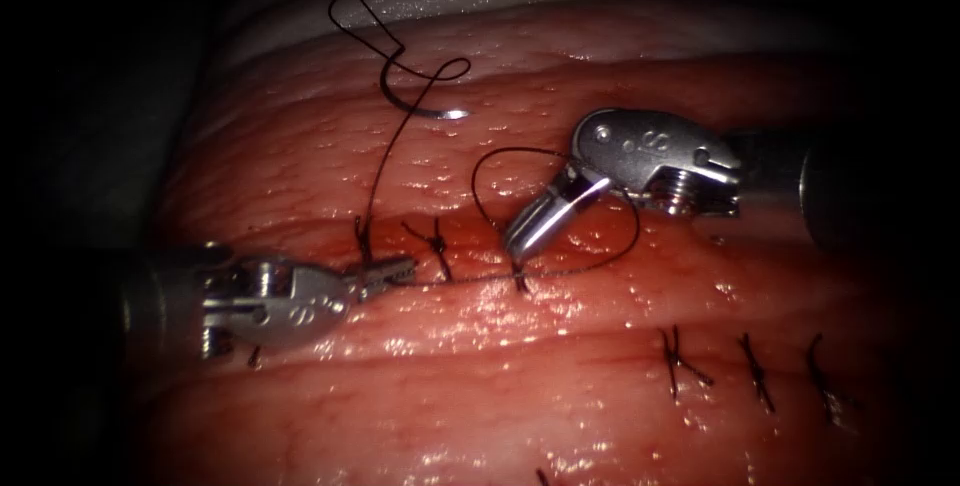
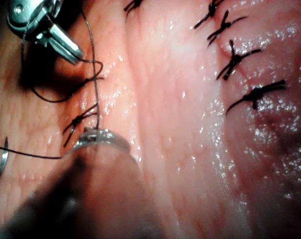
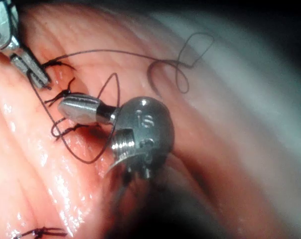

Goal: Wound Closure
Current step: Pull the suture up with the right tool and down with the left tool, then with the left hand, loop counter-clockwise a single time around the right tool.

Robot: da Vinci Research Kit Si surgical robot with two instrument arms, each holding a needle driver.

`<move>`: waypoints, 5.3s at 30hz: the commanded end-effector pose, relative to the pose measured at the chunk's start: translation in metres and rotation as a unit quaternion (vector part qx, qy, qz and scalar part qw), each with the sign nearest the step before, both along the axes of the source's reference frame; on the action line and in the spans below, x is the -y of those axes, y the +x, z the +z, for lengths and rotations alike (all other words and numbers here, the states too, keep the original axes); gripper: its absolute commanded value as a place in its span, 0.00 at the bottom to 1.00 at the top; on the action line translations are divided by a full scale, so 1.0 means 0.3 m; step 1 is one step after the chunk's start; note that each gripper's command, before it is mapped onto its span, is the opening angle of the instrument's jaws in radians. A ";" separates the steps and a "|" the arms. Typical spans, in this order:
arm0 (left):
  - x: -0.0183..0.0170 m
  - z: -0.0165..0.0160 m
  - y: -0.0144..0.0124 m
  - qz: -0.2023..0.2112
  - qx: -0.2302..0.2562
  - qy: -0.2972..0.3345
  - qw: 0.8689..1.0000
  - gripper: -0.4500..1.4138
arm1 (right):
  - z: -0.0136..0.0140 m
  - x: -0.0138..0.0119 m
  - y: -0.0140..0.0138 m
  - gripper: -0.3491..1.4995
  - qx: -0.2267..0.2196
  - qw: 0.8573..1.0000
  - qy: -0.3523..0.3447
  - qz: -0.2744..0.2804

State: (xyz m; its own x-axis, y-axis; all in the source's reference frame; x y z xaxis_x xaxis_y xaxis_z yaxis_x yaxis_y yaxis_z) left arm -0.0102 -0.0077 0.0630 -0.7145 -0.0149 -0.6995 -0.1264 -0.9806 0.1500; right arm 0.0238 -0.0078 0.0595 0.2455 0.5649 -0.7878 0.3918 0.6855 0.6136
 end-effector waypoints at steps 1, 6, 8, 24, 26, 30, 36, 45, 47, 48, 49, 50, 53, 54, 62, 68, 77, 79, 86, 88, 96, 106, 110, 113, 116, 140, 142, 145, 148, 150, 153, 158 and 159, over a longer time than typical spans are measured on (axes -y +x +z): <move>0.001 -0.001 -0.0013 0.003 0.002 0.000 1.000 0.00 | 0.0035 -0.0020 0.0025 0.00 0.000 1.000 0.000 0.005; 0.007 -0.014 0.0007 0.006 0.007 0.003 1.000 0.00 | 0.0070 -0.0046 0.0023 0.00 0.006 1.000 0.004 0.030; 0.011 -0.018 0.0009 0.010 0.006 -0.002 1.000 0.00 | 0.0079 -0.0053 0.0022 0.00 0.011 0.999 0.004 0.035; 0.048 -0.041 0.0032 0.181 0.031 0.061 0.981 0.00 | 0.0162 -0.0112 0.0008 0.00 0.076 0.993 0.002 0.088; 0.050 -0.044 0.0024 0.201 0.047 0.065 0.976 0.00 | 0.0167 -0.0115 0.0007 0.00 0.082 0.992 0.002 0.092; 0.054 -0.049 -0.0006 0.251 0.076 0.071 0.962 0.00 | 0.0178 -0.0120 0.0009 0.00 0.095 0.990 0.002 0.102; 0.059 -0.054 -0.0044 0.333 0.127 0.078 0.931 0.00 | 0.0195 -0.0115 0.0013 0.00 0.112 0.987 0.001 0.116; 0.063 -0.065 -0.0058 0.403 0.198 0.087 0.889 0.00 | 0.0222 -0.0125 0.0011 0.00 0.137 0.982 -0.001 0.133; 0.065 -0.068 -0.0061 0.421 0.215 0.088 0.877 0.00 | 0.0230 -0.0132 0.0009 0.00 0.146 0.980 -0.001 0.138; 0.066 -0.069 -0.0062 0.429 0.221 0.090 0.871 0.00 | 0.0233 -0.0135 0.0009 0.00 0.149 0.979 -0.001 0.140; 0.068 -0.070 -0.0064 0.440 0.231 0.092 0.863 0.00 | 0.0237 -0.0139 0.0008 0.00 0.153 0.978 -0.001 0.143; 0.069 -0.071 -0.0065 0.449 0.236 0.094 0.856 0.00 | 0.0241 -0.0142 0.0007 0.00 0.156 0.977 -0.001 0.145; 0.073 -0.073 -0.0064 0.478 0.249 0.101 0.836 0.00 | 0.0253 -0.0151 0.0004 0.00 0.169 0.974 -0.002 0.153; 0.074 -0.074 -0.0063 0.487 0.254 0.100 0.830 0.00 | 0.0256 -0.0152 0.0004 0.00 0.173 0.973 -0.002 0.154; 0.077 -0.071 -0.0043 0.542 0.277 0.114 0.785 0.00 | 0.0285 -0.0139 0.0002 0.00 0.208 0.967 -0.012 0.150; 0.080 -0.069 0.0010 0.583 0.290 0.121 0.749 0.00 | 0.0282 -0.0139 -0.0013 0.00 0.225 0.962 -0.015 0.152; 0.077 -0.070 0.0015 0.585 0.280 0.111 0.753 0.00 | 0.0259 -0.0130 -0.0033 0.00 0.213 0.963 -0.004 0.165; 0.071 -0.071 0.0000 0.563 0.275 0.096 0.773 0.00 | 0.0233 -0.0121 -0.0038 0.10 0.189 0.965 0.005 0.184; 0.037 -0.067 -0.0023 0.434 0.272 0.056 0.857 0.00 | 0.0114 -0.0149 -0.0111 0.85 0.118 0.963 0.016 0.241; 0.027 -0.065 -0.0024 0.390 0.273 0.042 0.878 0.00 | 0.0084 -0.0158 -0.0143 0.88 0.103 0.961 0.016 0.257; -0.006 -0.057 -0.0020 0.261 0.276 -0.010 0.925 0.00 | 0.0010 -0.0150 -0.0213 0.87 0.095 0.951 -0.005 0.293; -0.036 -0.054 0.0002 0.142 0.306 -0.030 0.941 0.00 | -0.0033 -0.0009 -0.0201 0.43 0.092 0.950 -0.019 0.299; -0.044 -0.053 -0.0015 0.130 0.301 -0.030 0.944 0.00 | -0.0062 0.0046 -0.0179 0.00 0.101 0.946 -0.026 0.307; -0.048 -0.050 -0.0042 0.123 0.298 -0.027 0.946 0.00 | -0.0083 0.0067 -0.0151 0.00 0.097 0.942 -0.025 0.320; -0.052 -0.046 -0.0072 0.118 0.295 -0.028 0.948 0.00 | -0.0108 0.0079 -0.0121 0.00 0.090 0.938 -0.022 0.335; -0.039 -0.001 -0.0193 0.096 0.182 -0.045 0.978 0.00 | -0.0284 0.0052 -0.0060 0.00 -0.037 0.850 0.008 0.525; -0.036 -0.002 -0.0191 0.100 0.178 -0.045 0.978 0.00 | -0.0274 0.0057 -0.0061 0.00 -0.007 0.838 -0.003 0.546; -0.033 -0.004 -0.0190 0.101 0.176 -0.047 0.978 0.00 | -0.0257 0.0070 -0.0062 0.00 0.033 0.820 -0.002 0.571; -0.028 -0.006 -0.0202 0.104 0.175 -0.047 0.978 0.00 | -0.0249 0.0083 -0.0056 0.04 0.060 0.801 0.033 0.595; -0.025 -0.007 -0.0217 0.107 0.171 -0.048 0.978 0.00 | -0.0248 0.0093 -0.0052 0.08 0.083 0.787 0.047 0.610; -0.021 -0.008 -0.0234 0.107 0.164 -0.051 0.979 0.00 | -0.0249 0.0104 -0.0054 0.08 0.124 0.767 0.065 0.626; -0.013 -0.010 -0.0236 0.109 0.153 -0.057 0.981 0.00 | -0.0225 0.0114 -0.0067 0.22 0.190 0.750 0.121 0.622; -0.012 -0.010 -0.0237 0.108 0.151 -0.058 0.981 0.00 | -0.0214 0.0117 -0.0067 0.31 0.197 0.748 0.129 0.620</move>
